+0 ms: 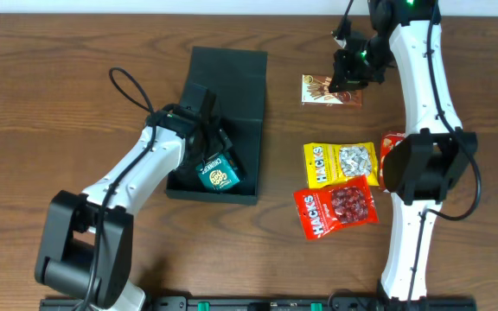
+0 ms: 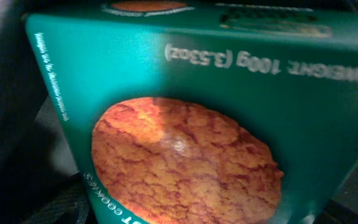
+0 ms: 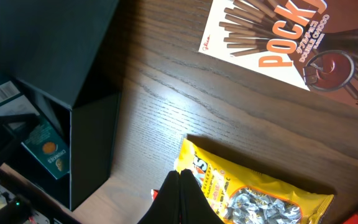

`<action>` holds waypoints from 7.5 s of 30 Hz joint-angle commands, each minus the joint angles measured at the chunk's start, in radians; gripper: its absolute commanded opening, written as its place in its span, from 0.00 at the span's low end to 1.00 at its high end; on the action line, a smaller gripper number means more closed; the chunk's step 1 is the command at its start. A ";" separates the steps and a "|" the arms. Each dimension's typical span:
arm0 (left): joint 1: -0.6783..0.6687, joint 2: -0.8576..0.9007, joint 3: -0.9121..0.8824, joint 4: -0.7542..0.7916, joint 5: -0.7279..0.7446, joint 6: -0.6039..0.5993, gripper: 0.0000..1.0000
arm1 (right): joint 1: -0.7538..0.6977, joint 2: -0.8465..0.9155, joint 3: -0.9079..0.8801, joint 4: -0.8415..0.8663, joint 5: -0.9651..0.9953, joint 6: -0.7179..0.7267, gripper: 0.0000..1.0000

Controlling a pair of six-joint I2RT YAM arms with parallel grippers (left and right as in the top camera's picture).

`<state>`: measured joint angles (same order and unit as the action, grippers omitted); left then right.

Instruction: Pack container

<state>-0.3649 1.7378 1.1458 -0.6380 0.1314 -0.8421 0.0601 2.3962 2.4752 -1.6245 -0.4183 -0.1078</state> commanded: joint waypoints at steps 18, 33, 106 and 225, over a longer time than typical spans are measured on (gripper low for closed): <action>-0.004 0.000 0.036 0.010 -0.001 0.258 0.72 | -0.003 -0.020 0.016 0.009 -0.004 -0.014 0.01; -0.014 -0.110 0.122 -0.041 -0.031 0.552 0.68 | -0.003 -0.020 0.016 0.009 -0.004 -0.021 0.02; 0.369 -0.143 -0.195 -0.037 0.210 0.546 0.06 | 0.323 -0.019 -0.396 0.180 -0.091 -0.021 0.02; 0.361 -0.145 -0.010 -0.098 0.098 0.504 0.95 | 0.016 0.170 -0.202 0.800 0.344 -0.901 0.88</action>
<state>-0.0082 1.6043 1.1191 -0.7326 0.2359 -0.3264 0.0895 2.5576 2.2646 -0.8162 -0.0708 -1.0325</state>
